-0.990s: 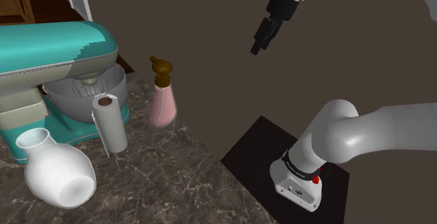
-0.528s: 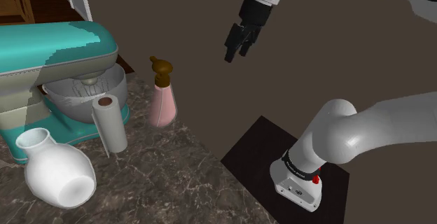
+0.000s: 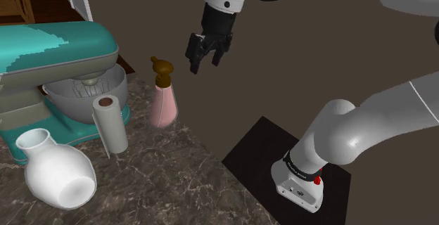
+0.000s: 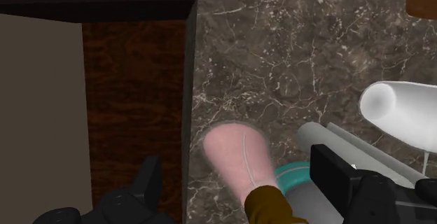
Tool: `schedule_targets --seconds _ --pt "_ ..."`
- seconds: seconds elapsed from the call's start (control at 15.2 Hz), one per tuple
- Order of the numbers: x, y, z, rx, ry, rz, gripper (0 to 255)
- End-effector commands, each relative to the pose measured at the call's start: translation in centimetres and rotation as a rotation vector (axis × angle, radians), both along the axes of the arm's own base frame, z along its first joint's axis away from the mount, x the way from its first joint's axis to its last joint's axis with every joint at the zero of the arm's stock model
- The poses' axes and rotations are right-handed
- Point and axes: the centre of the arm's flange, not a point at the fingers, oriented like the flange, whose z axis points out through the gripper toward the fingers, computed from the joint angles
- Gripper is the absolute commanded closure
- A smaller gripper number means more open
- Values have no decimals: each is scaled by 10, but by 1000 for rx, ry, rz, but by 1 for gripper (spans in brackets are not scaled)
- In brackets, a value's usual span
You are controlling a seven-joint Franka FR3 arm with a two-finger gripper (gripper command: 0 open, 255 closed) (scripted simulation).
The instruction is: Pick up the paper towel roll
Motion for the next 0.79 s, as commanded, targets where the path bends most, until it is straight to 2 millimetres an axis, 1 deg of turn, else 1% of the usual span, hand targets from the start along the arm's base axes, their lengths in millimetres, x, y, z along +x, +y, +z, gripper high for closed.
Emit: schedule_targets --seconds 0.0,0.73 --pt "8 26 -7 -4 7 -15 0" --pt "76 155 -48 -31 44 -89 0"
